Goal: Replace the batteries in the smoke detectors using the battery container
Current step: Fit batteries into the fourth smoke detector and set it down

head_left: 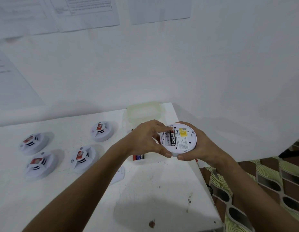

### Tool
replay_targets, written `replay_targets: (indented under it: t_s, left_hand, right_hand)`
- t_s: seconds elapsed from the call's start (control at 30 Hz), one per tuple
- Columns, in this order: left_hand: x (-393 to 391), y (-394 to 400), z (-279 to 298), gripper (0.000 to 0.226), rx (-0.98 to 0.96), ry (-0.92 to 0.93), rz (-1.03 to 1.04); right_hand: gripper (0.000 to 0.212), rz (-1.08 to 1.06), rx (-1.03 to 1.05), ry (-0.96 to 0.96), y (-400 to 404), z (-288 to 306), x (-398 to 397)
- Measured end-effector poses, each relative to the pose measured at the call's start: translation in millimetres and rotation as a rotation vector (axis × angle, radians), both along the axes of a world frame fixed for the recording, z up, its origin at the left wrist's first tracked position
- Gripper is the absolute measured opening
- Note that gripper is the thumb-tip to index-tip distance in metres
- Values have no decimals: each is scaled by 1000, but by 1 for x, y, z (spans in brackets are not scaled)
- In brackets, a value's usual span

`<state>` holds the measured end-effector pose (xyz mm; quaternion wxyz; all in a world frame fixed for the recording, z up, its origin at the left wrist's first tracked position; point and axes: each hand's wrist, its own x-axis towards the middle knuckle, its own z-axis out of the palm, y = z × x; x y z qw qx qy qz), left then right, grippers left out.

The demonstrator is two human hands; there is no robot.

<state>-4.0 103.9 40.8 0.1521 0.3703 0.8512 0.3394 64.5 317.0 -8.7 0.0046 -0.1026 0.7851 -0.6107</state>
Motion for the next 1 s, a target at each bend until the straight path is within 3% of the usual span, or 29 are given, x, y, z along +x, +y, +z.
replay_targets:
  t_s: [0.23, 0.37, 0.5, 0.63, 0.83, 1.0]
  left_hand:
    - [5, -3, -4, 62, -9, 65, 3]
    - [6, -5, 3, 62, 0, -18, 12]
    - [-6, -19, 1, 42, 64, -130, 112]
    - [-27, -34, -21, 28, -260, 114, 249]
    - [-42, -26, -48, 49, -657, 177, 213]
    - [-42, -18, -53, 48, -825, 235, 176]
  right_hand:
    - [76, -1, -23, -5, -2, -1, -1]
    - [80, -18, -30, 10, -4, 1, -4]
    - [83, -42, -46, 0, -2, -4, -5]
    - [86, -42, -30, -24, 2, -12, -4]
    - [83, -32, -25, -53, 1, -19, -3]
    - [85, -49, -34, -56, 4, -22, -2]
